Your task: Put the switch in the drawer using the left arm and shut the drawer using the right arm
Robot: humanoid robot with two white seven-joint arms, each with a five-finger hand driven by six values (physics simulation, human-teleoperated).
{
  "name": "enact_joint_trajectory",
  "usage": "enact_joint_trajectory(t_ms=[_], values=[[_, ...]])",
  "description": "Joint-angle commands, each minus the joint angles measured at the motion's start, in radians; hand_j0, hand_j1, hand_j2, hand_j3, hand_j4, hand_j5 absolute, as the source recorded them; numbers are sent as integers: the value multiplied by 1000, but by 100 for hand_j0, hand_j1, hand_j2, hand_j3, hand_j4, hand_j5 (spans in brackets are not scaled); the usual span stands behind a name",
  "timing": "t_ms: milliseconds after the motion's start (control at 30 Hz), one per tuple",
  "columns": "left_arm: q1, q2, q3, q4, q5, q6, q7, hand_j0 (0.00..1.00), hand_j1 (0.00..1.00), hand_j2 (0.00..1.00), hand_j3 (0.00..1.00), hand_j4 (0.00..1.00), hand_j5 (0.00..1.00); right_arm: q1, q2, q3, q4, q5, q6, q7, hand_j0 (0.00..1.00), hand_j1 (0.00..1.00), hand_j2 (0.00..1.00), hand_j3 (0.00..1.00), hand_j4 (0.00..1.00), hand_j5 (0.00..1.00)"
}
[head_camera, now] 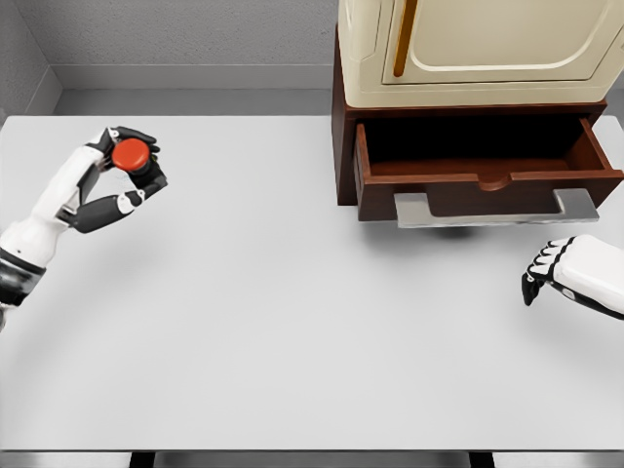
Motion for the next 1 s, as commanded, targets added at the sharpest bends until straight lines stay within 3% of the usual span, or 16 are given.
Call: enact_joint_trajectory(t_ms=[0, 233, 400, 967], values=[[-3, -3, -52, -4, -1, 1, 0, 39, 39, 39, 39, 39, 39, 0, -2, -1, 1, -6, -1, 0, 26, 26, 26, 26, 26, 26], [-52, -53, -99, -4, -34, 1, -1, 39, 39, 39, 39, 39, 39, 0, -2, 0, 5, -7, -1, 0, 26, 26, 26, 26, 26, 26], [-110, -89, -128, -6, -119, 1, -1, 37, 37, 37, 37, 37, 37, -3, -4, 0, 7, -9, -1, 0, 26, 26, 26, 26, 26, 26], [-212, -236, -139, -43, -535, 0, -1, 33, 33, 33, 33, 33, 33, -11, -11, -1, 15, -11, -1, 0, 26, 26, 26, 26, 26, 26]])
